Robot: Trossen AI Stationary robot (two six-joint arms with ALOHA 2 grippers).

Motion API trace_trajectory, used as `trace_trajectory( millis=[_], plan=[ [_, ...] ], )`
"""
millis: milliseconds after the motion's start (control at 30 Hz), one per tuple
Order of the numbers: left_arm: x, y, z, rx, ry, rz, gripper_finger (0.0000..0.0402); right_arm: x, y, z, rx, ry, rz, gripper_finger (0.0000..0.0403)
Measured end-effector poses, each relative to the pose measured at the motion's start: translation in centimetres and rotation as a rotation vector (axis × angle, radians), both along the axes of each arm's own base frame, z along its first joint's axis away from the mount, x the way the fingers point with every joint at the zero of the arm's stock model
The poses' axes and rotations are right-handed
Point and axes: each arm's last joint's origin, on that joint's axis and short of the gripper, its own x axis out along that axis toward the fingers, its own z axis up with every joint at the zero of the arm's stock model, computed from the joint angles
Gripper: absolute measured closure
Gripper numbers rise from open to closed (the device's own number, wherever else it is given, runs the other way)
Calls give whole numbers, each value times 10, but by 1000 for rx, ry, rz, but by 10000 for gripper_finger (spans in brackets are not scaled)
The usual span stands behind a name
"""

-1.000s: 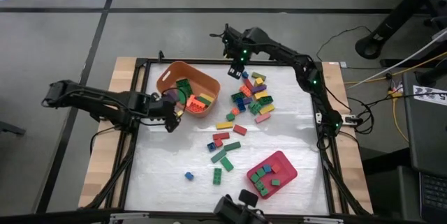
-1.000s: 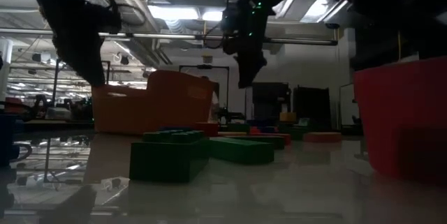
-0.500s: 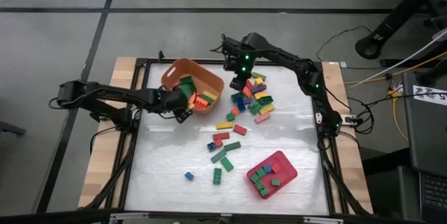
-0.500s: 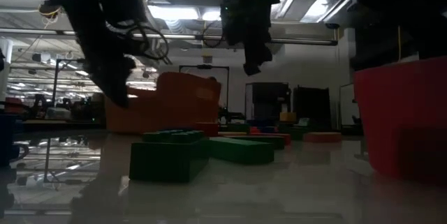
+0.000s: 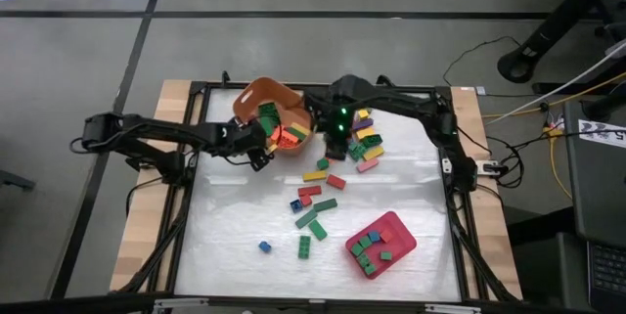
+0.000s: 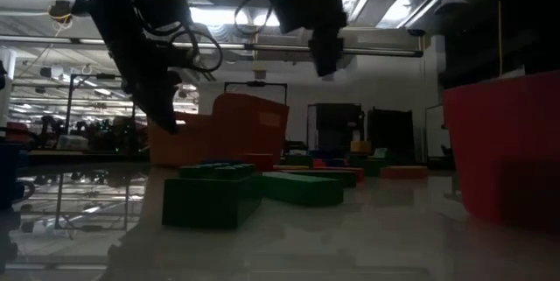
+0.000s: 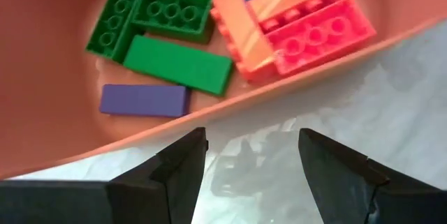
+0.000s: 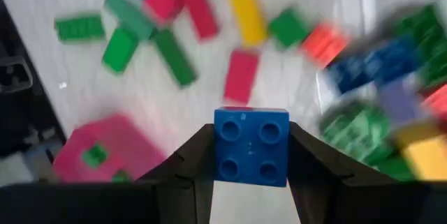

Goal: Sort blocks by size
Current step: Put the small blue game piece into the red bin

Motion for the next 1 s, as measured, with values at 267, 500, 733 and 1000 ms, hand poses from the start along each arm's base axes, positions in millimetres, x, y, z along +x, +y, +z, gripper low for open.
trace_trajectory(
  millis=[267, 500, 733, 1000],
  plan=[
    [1, -15, 4, -11, -26, -74, 185, -44, 78, -24, -13, 262, -22, 262],
    [2, -22, 5, -12, -28, -109, 185, -80, 156, -59, -40, 483, 68, 262],
    [3, -27, 5, -24, -42, -108, 185, -99, 209, -75, -83, 503, 165, 262],
    [3, -31, 5, -36, -57, -98, 185, -102, 243, -80, -119, 340, 270, 228]
  ],
)
